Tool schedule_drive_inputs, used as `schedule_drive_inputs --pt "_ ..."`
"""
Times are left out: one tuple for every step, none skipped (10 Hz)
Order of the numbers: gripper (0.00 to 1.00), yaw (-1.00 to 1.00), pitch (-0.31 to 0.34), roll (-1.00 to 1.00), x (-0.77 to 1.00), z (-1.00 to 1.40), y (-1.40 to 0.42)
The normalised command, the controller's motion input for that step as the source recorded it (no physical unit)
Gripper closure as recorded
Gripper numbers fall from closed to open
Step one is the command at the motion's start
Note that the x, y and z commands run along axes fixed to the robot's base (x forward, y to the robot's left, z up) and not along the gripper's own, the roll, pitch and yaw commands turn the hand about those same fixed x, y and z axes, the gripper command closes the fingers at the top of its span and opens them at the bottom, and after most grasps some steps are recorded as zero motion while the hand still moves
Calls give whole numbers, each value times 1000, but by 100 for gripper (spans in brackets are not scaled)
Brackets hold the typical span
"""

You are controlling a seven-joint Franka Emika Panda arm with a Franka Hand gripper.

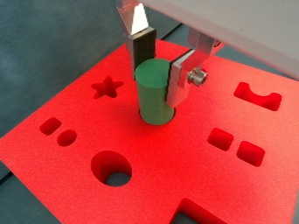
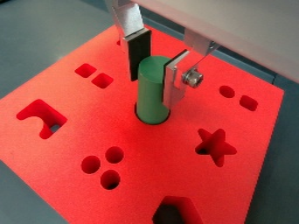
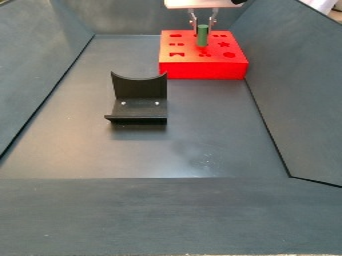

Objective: Pick up the round object. Move up. Move to above the board. Insert the round object.
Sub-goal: Insert the round object.

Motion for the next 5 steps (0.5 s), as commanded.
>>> schedule_drive_inputs --pt "100 0 0 0 0 -11 -37" --pt "100 0 0 0 0 -57 -46" --pt "100 0 -13 0 0 0 0" --pt "100 0 -10 0 0 -60 0" --pt "100 17 -106 86 -69 -77 -117"
